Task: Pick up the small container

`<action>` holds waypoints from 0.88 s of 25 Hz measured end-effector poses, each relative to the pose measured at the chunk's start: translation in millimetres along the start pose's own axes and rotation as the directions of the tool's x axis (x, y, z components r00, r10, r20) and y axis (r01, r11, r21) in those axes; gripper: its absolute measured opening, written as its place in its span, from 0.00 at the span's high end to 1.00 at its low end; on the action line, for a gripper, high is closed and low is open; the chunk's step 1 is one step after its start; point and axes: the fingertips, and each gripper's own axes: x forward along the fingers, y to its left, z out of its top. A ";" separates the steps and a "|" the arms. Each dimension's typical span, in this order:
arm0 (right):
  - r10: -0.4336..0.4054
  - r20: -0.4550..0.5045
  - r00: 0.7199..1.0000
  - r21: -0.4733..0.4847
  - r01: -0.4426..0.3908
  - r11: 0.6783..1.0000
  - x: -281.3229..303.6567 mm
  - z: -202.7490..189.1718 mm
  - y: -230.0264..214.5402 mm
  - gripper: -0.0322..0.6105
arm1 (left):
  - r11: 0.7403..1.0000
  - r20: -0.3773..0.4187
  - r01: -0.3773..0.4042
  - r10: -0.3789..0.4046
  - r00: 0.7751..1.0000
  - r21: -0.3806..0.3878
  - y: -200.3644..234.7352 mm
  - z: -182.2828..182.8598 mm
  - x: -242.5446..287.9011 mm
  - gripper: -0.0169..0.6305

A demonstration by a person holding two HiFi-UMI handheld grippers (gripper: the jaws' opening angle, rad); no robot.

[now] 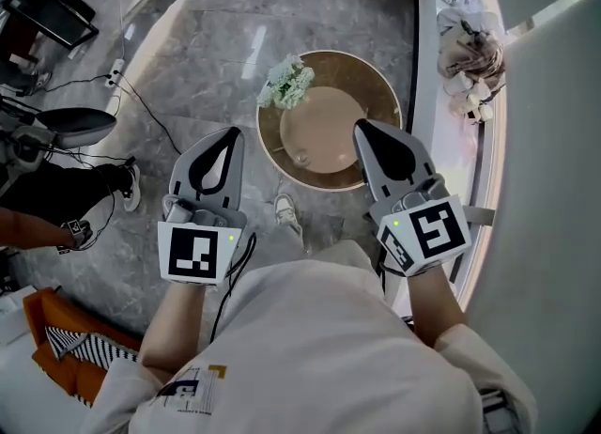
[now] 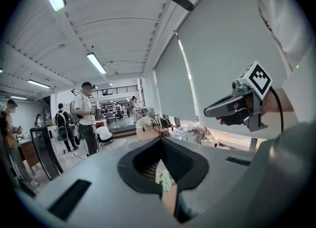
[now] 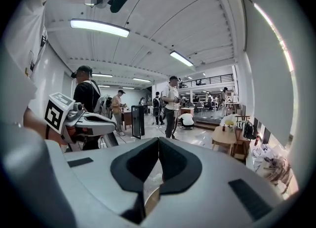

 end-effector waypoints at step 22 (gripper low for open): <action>0.086 -0.027 0.996 -0.029 -0.087 0.996 65.8 -4.3 -46.9 0.94 | 1.000 -0.073 -0.030 0.030 0.997 0.009 13.8 -30.7 67.8 0.96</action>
